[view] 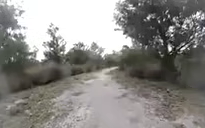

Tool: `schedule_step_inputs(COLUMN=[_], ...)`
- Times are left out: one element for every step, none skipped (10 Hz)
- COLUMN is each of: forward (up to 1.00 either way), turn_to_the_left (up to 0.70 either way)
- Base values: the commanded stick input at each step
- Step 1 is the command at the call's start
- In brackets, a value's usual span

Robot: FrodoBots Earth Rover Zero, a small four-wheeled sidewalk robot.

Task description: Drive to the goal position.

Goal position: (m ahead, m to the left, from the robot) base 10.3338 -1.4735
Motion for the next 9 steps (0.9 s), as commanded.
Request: schedule_step_inputs(forward=[0.7,0.7,0.7,0.7,0.7,0.7,0.7,0.7,0.7], turn_to_the_left=[0.0,0.0,0.0,0.0,0.0,0.0,0.0,0.0,0.0])
